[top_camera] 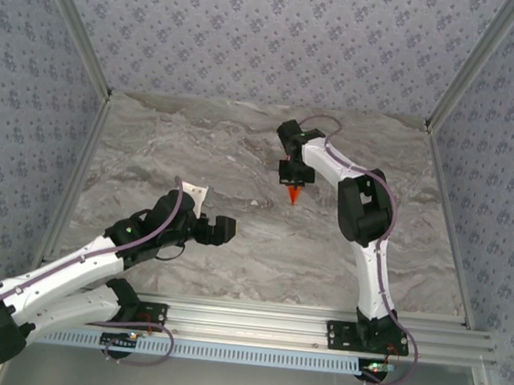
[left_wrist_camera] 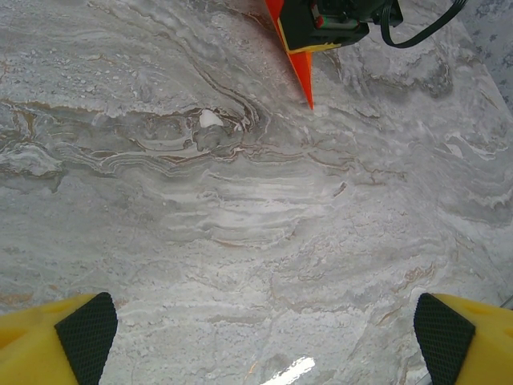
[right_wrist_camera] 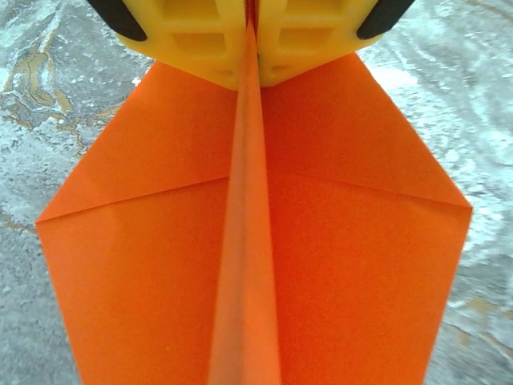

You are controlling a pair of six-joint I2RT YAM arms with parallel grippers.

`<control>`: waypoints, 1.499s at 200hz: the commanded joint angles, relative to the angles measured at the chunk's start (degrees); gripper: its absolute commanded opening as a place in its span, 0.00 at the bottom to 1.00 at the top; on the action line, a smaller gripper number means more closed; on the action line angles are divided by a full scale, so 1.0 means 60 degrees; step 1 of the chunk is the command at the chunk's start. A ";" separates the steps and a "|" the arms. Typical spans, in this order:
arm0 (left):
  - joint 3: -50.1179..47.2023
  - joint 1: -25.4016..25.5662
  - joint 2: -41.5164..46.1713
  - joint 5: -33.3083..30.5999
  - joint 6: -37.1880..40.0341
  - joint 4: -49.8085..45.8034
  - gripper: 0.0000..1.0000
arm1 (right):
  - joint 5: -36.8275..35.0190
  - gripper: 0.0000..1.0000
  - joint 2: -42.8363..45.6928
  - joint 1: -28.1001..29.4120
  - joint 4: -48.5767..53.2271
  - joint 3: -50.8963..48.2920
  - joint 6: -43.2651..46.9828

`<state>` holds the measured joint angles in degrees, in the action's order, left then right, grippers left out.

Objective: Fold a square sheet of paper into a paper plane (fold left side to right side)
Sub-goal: Place the paper plane at the center of the table, then reset both arms

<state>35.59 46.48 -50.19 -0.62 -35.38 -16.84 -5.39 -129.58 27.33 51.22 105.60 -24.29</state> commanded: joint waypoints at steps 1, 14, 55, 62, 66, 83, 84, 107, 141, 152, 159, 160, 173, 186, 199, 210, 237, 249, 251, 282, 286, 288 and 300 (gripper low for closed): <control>0.0087 -0.0039 0.0128 0.0075 0.0110 -0.0202 0.98 | -0.0174 0.10 -0.0330 0.0000 0.0402 0.0271 0.0223; 0.0103 -0.0041 0.0132 0.0052 0.0110 -0.0225 0.98 | -0.0151 0.11 -0.0374 0.0008 0.0372 0.0236 0.0223; 0.0081 -0.0032 0.0170 -0.0294 -0.0030 -0.0341 0.98 | -0.0094 0.15 -0.0344 0.0059 0.0387 0.0210 0.0322; 0.0059 -0.0041 0.0179 -0.0396 -0.0044 -0.0366 0.98 | -0.0173 0.17 -0.0310 0.0089 0.0428 0.0212 0.0343; 0.0043 -0.0048 0.0192 -0.0433 -0.0044 -0.0379 0.98 | -0.0209 0.17 -0.0285 0.0101 0.0462 0.0212 0.0382; 0.0051 -0.0147 0.0235 -0.0511 -0.0065 -0.0451 0.98 | -0.0426 0.24 -0.0150 0.0170 0.0573 0.0212 0.0444; 0.0048 -0.0153 0.0243 -0.0511 -0.0058 -0.0456 0.98 | -0.0430 0.24 -0.0131 0.0173 0.0574 0.0212 0.0445; 0.0077 -0.0422 0.0388 -0.0482 -0.0088 -0.0463 0.98 | -0.0638 0.28 0.0179 0.0269 0.0728 0.0163 0.0530; 0.0009 -0.1353 0.0602 -0.0336 -0.0164 -0.0533 0.98 | -0.1045 0.39 0.1027 0.0430 0.1072 -0.0041 0.0623; -0.0039 -0.1881 0.0630 -0.0104 -0.0176 -0.0484 0.98 | -0.1161 0.42 0.1408 0.0501 0.1248 -0.0152 0.0625; -0.0071 -0.2214 0.0634 0.0061 -0.0206 -0.0447 0.98 | -0.1256 0.44 0.1682 0.0534 0.1343 -0.0259 0.0629; -0.0072 -0.2285 0.0640 0.0082 -0.0224 -0.0446 0.98 | -0.1263 0.44 0.1737 0.0538 0.1354 -0.0265 0.0640; -0.0098 -0.3044 0.0630 0.0390 -0.0315 -0.0402 0.98 | -0.1385 0.47 0.2390 0.0607 0.1458 -0.0579 0.0640; -0.0081 -0.3771 0.0630 0.0519 -0.0371 -0.0429 0.98 | -0.1540 0.50 0.3202 0.0627 0.1339 -0.1130 0.0650; -0.0017 -0.4424 0.0631 0.0337 -0.0300 -0.0523 0.98 | -0.1798 0.54 0.4355 0.0623 0.0934 -0.1931 0.0769; 0.0108 -0.4867 0.0618 -0.0226 -0.0159 -0.0750 0.98 | -0.2006 0.59 0.5344 0.0570 0.0493 -0.2691 0.0903; 0.0622 -0.5205 0.0671 -0.3048 0.0328 -0.1408 0.98 | -0.3140 0.74 0.7956 0.0333 -0.1322 -0.5193 0.1449; 0.0593 -0.5198 0.0750 -0.4097 0.0724 -0.1162 0.98 | -0.3613 0.84 0.9035 0.0062 -0.2214 -0.6543 0.1632; 0.0544 -0.5198 0.0778 -0.4209 0.0802 -0.1053 0.98 | -0.3661 0.86 0.9228 -0.0003 -0.2375 -0.6757 0.1650; -0.0487 -0.5190 0.1060 -0.5336 0.2944 0.0990 0.98 | -0.3643 1.00 1.1614 -0.1569 -0.5162 -0.9762 0.1716; -0.0614 -0.5210 0.1042 -0.5359 0.3226 0.1226 0.98 | -0.3431 1.00 1.1855 -0.1824 -0.5546 -1.0181 0.1767; -0.0673 -0.5212 0.1038 -0.5360 0.3313 0.1342 0.98 | -0.3337 1.00 1.1921 -0.1964 -0.5749 -1.0373 0.1812; -0.1025 -0.5287 0.0933 -0.5632 0.3953 0.1865 0.98 | -0.2857 1.00 1.2461 -0.2630 -0.7316 -1.1622 0.2259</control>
<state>33.08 15.46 -44.38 -26.85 -23.18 -14.61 -24.49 -59.66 17.58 26.89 46.44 -14.44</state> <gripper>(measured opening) 0.982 0.999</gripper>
